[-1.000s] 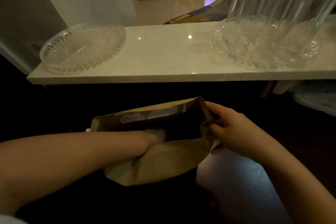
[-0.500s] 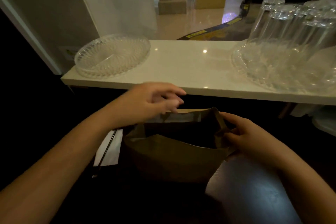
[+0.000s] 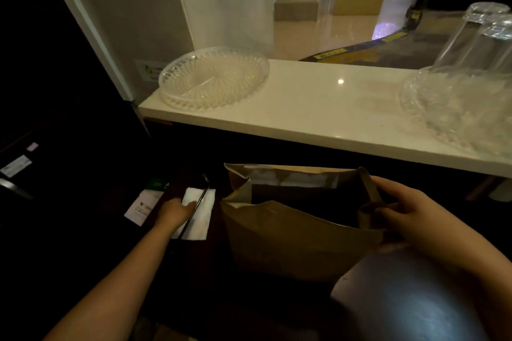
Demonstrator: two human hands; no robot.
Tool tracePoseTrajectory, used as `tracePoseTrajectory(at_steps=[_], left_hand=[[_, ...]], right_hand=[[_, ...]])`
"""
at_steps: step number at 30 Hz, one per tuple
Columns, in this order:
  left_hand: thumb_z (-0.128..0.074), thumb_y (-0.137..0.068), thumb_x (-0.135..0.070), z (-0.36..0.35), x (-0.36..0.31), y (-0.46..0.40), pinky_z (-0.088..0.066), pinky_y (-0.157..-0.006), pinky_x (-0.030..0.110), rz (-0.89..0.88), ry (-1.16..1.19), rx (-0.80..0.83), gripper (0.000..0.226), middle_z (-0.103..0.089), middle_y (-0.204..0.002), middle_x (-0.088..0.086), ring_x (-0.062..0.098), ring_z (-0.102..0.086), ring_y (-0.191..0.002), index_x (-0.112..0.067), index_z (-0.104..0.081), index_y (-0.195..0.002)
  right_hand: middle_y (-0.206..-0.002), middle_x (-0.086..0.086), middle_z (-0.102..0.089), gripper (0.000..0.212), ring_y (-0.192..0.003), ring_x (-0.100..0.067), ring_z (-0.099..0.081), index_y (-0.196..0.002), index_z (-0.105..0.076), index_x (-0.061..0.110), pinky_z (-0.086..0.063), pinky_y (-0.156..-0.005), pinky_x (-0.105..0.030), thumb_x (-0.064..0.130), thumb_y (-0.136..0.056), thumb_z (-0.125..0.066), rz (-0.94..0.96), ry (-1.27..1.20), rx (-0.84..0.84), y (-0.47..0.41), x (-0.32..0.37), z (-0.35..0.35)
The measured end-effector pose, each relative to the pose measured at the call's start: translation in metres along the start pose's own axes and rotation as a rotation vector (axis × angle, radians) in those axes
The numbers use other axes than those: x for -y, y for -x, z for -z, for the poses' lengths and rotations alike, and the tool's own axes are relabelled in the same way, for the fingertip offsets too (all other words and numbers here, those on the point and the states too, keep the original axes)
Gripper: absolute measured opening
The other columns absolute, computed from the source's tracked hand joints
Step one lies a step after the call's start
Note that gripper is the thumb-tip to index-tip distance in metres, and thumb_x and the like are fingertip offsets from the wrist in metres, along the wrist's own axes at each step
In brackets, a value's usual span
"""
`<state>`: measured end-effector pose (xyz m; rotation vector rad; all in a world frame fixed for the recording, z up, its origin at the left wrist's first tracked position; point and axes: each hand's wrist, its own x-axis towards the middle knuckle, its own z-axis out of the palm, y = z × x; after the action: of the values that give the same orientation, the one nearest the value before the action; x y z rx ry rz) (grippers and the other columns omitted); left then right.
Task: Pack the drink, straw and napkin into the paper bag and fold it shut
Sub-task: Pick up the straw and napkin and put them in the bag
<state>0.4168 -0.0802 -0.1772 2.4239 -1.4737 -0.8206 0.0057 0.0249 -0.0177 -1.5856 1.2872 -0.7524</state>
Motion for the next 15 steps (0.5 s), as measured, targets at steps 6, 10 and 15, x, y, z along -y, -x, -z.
tracePoseTrajectory(at_steps=[6, 10, 15], left_hand=[[-0.054, -0.089, -0.029, -0.016, 0.021, 0.002, -0.048, -0.076, 0.037, 0.065, -0.106, -0.037, 0.041, -0.058, -0.114, 0.028, 0.039, -0.057, -0.102, 0.007, -0.058, -0.109], [-0.068, -0.078, -0.012, -0.02, 0.029, 0.008, -0.041, -0.062, 0.029, 0.034, 0.031, -0.143, 0.018, -0.067, -0.091, 0.024, 0.032, -0.06, -0.08, 0.005, -0.064, -0.083], [-0.063, -0.079, -0.008, -0.018, 0.031, 0.008, -0.042, -0.06, 0.029, -0.012, -0.064, -0.098, 0.007, -0.065, -0.084, 0.019, 0.027, -0.057, -0.073, -0.001, -0.064, -0.08]], right_hand=[[-0.089, 0.021, -0.073, 0.073, -0.074, -0.012, -0.072, -0.092, -0.053, 0.068, -0.057, -0.054, -0.019, -0.004, -0.087, -0.048, -0.009, 0.007, -0.006, 0.0, -0.002, 0.001], [-0.089, 0.021, -0.073, 0.074, -0.073, -0.011, -0.072, -0.092, -0.053, 0.069, -0.057, -0.052, -0.019, -0.005, -0.087, -0.047, -0.022, 0.006, -0.001, 0.001, -0.003, 0.001], [-0.087, 0.018, -0.073, 0.075, -0.071, -0.012, -0.072, -0.09, -0.054, 0.068, -0.058, -0.053, -0.021, -0.006, -0.087, -0.046, -0.035, 0.015, 0.006, 0.0, -0.001, 0.001]])
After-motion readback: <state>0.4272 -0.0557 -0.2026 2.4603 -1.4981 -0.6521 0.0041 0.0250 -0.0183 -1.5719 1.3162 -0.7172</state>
